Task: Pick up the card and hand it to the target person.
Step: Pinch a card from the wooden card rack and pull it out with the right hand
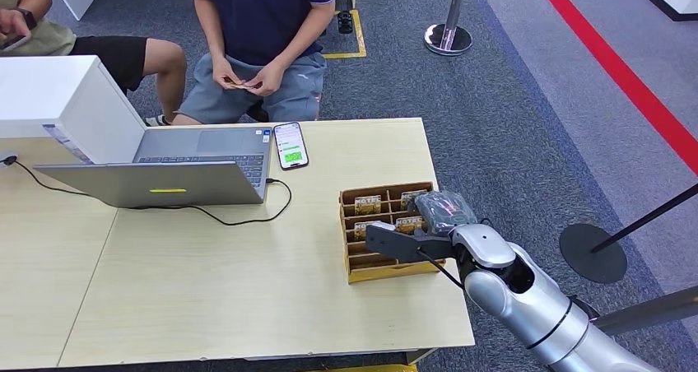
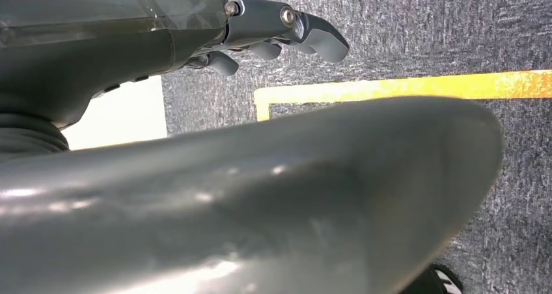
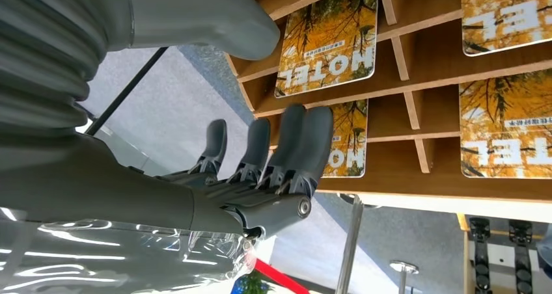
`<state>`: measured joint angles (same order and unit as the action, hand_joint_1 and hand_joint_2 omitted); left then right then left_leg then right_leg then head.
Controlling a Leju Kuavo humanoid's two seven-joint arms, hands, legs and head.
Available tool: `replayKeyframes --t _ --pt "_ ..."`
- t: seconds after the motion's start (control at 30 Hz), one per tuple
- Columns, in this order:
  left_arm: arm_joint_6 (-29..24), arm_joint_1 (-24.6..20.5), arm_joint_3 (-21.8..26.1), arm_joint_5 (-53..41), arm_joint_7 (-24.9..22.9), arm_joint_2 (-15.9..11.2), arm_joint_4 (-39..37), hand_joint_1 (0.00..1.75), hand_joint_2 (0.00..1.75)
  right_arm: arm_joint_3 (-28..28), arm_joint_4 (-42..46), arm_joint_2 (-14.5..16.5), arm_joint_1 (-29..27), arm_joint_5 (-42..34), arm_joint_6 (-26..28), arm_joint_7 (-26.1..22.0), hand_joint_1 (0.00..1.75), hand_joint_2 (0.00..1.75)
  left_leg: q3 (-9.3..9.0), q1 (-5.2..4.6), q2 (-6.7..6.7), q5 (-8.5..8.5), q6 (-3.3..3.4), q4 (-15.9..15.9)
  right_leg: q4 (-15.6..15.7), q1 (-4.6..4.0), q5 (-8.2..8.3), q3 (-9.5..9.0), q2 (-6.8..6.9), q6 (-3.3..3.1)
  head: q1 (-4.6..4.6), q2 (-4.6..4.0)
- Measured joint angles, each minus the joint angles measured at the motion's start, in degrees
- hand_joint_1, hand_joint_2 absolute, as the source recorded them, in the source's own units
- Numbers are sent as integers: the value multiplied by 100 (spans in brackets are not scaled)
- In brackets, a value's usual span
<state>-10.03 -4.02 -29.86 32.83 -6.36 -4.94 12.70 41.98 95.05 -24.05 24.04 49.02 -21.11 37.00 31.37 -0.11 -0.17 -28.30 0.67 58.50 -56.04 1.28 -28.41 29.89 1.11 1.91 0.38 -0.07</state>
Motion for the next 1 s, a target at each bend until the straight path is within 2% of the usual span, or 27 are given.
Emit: replayKeyframes --t 0.2,0.5,0.6,0.77,1.0 --pt "0 0 0 15 0 0 0 0 0 -3 -73 11 0 -49 0 0 111 175 0 0 0 0 0 0 0 0 0 0 0 0 0 0" --pt "0 0 0 31 0 0 0 0 0 -10 -116 29 3 -98 39 8 104 175 0 0 0 0 0 0 0 0 0 0 0 0 0 0" --pt "0 0 0 32 1 0 0 0 0 -10 -118 29 3 -100 42 11 111 175 0 0 0 0 0 0 0 0 0 0 0 0 0 0" --pt "0 0 0 39 1 0 0 0 0 -10 -118 30 5 -101 42 13 106 175 0 0 0 0 0 0 0 0 0 0 0 0 1 0" --pt "-2 0 0 49 15 1 0 0 0 -10 -118 31 8 -118 42 16 115 175 0 0 0 0 0 0 0 0 0 0 0 0 1 0"
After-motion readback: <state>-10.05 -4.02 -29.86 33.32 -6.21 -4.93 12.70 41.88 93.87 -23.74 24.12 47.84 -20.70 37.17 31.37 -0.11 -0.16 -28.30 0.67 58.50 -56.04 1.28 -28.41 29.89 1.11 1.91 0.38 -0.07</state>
